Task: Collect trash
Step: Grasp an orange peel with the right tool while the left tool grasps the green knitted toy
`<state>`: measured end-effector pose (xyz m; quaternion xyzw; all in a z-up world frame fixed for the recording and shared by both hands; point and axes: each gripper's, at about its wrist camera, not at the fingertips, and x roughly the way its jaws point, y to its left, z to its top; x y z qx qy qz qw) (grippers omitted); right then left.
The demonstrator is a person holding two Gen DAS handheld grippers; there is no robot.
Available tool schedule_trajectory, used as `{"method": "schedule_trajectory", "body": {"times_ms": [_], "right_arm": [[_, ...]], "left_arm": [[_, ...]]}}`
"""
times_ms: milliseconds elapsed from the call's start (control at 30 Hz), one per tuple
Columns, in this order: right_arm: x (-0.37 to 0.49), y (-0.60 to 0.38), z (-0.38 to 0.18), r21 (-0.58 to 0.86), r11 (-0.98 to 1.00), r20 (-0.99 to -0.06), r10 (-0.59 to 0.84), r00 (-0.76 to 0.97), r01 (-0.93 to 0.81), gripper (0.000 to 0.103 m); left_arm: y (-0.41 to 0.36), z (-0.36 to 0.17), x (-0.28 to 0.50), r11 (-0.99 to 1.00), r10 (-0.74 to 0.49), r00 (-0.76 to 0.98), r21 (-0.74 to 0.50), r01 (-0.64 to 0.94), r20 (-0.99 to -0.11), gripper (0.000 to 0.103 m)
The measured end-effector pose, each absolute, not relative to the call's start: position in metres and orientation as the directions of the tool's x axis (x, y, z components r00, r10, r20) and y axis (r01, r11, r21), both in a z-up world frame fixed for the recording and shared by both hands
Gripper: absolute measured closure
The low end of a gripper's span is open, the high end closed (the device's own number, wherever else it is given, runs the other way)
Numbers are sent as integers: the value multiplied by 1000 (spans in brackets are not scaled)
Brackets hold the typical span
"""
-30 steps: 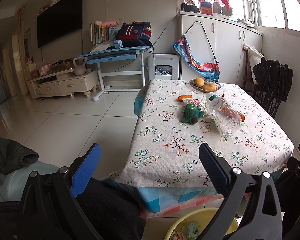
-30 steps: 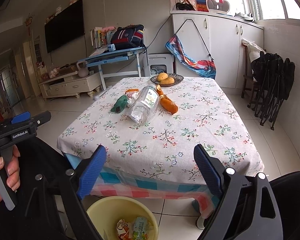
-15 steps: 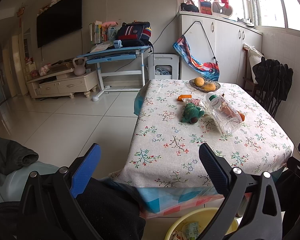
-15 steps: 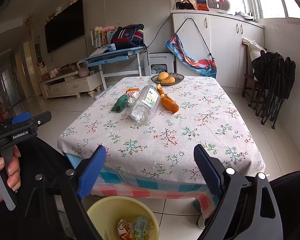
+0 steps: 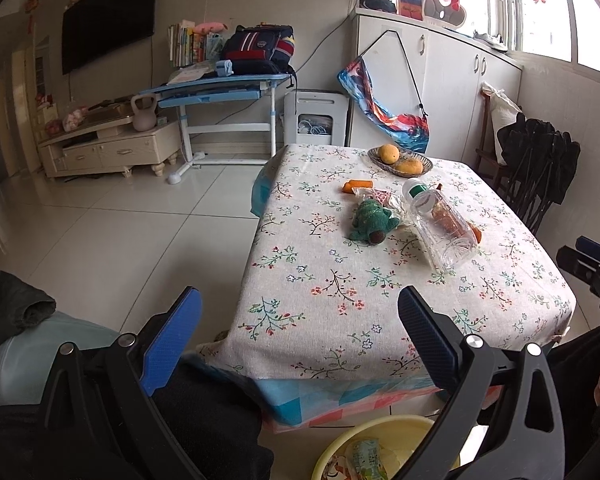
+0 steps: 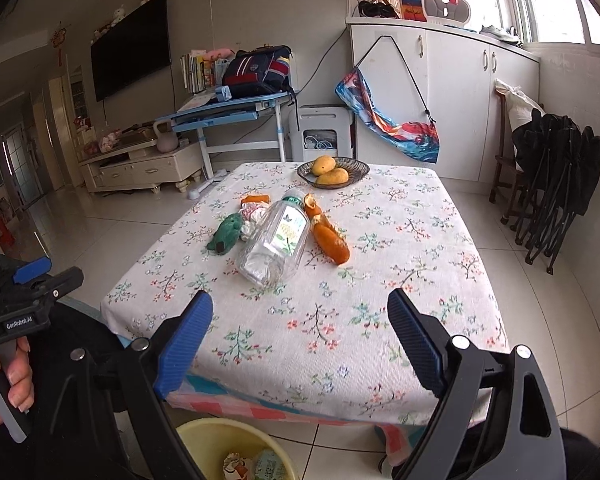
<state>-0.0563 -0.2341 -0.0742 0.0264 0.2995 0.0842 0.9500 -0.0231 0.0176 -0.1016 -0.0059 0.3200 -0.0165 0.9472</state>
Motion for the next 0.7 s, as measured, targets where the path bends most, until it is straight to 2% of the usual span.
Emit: {"method": "schedule_trajectory", "body": {"times_ms": [67, 167, 233, 433, 700], "right_arm": [[-41, -241, -75, 99, 984, -582, 178, 794, -148, 18], [-18, -253, -81, 115, 983, -622, 182, 762, -141, 23], [-1, -261, -87, 139, 981, -653, 194, 732, -136, 32], [44, -266, -106, 148, 979, -729, 202, 653, -138, 44], [88, -261, -126, 122, 979, -785, 195, 589, -162, 47]], "left_arm": [[15, -103, -11, 999, -46, 789, -24, 40, -612, 8], [9, -103, 10, 997, -70, 783, -30, 65, -618, 8], [5, -105, 28, 997, -82, 775, -39, 74, -627, 8], [-10, -119, 88, 991, -129, 731, -70, 112, -670, 11], [-39, -140, 151, 987, -146, 671, -58, 152, -727, 16]]}}
